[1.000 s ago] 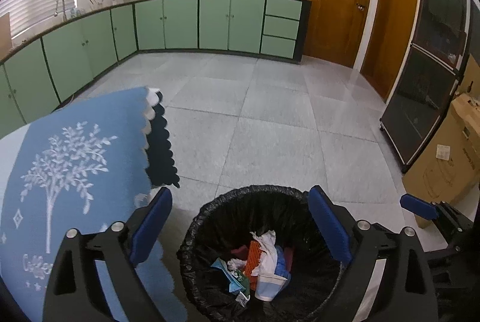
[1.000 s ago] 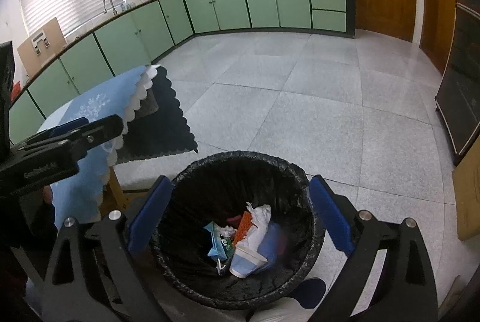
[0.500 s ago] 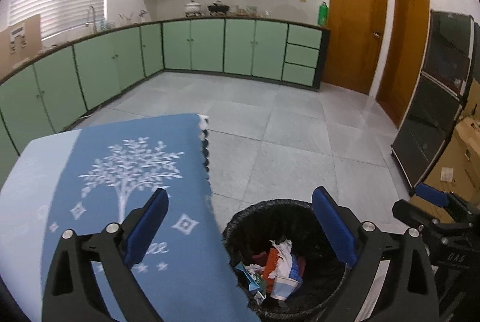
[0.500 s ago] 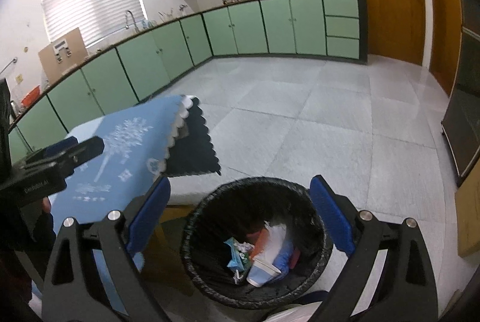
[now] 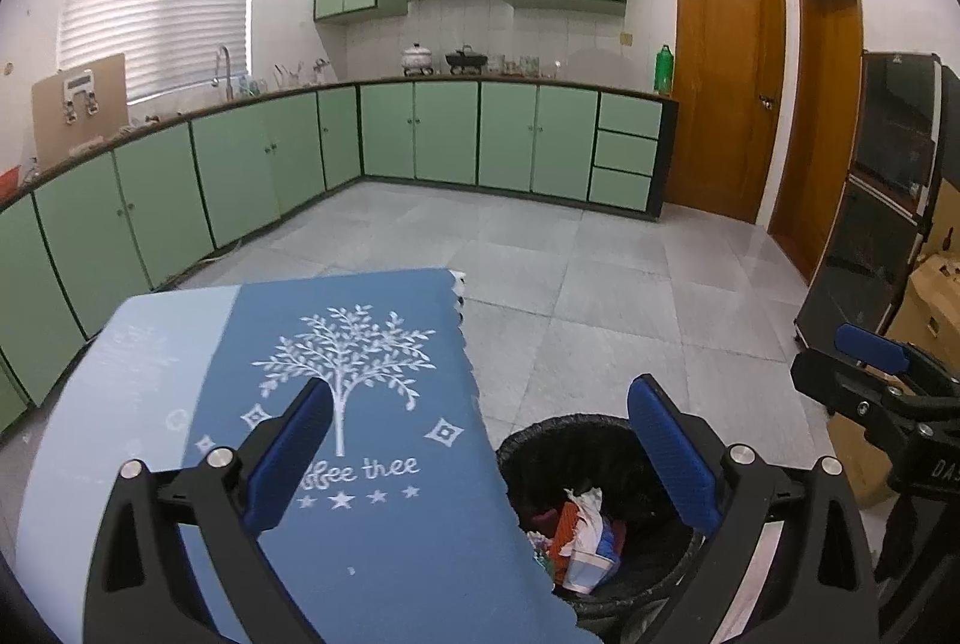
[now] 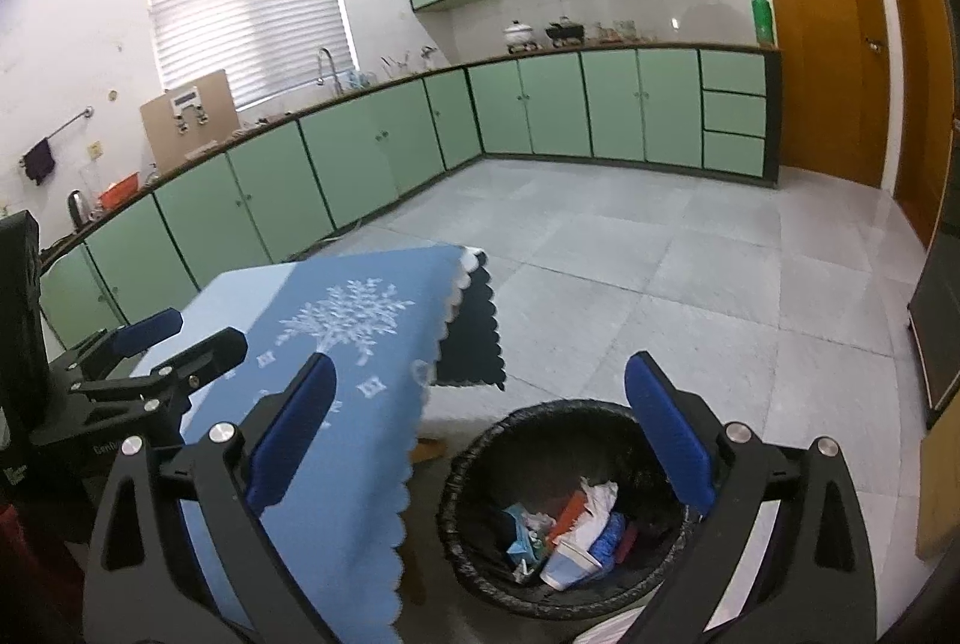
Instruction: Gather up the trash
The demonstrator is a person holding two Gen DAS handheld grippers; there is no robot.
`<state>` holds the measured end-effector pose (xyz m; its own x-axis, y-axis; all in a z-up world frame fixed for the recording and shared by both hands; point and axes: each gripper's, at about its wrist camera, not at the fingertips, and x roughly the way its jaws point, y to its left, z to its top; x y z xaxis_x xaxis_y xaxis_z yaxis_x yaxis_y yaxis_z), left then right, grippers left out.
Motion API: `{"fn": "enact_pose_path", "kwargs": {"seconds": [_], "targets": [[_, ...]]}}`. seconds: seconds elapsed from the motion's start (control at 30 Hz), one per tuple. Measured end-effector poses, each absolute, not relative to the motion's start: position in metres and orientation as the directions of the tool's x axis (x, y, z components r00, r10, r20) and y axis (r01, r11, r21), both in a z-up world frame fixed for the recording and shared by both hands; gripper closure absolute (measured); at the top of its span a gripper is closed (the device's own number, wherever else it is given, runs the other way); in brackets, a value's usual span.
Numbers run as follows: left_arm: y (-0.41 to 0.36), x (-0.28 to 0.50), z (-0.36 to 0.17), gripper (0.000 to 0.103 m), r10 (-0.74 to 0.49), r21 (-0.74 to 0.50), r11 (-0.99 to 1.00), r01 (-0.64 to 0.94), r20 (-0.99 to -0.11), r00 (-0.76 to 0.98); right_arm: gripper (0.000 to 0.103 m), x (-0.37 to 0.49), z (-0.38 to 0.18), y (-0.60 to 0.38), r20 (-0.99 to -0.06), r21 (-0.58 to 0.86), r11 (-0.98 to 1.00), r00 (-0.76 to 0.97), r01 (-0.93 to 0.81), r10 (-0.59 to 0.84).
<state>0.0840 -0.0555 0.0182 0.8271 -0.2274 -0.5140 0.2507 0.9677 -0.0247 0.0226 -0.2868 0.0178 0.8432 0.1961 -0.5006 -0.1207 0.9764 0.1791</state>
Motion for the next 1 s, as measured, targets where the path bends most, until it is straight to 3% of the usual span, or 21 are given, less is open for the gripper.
{"fn": "enact_pose_path", "kwargs": {"seconds": [1.0], "targets": [[-0.008,0.025,0.045,0.006,-0.159,-0.028,0.986,0.164,-0.439,0.884,0.005,-0.011,0.052,-0.233,-0.441,0.134,0.961,0.854,-0.241,0.276]]}}
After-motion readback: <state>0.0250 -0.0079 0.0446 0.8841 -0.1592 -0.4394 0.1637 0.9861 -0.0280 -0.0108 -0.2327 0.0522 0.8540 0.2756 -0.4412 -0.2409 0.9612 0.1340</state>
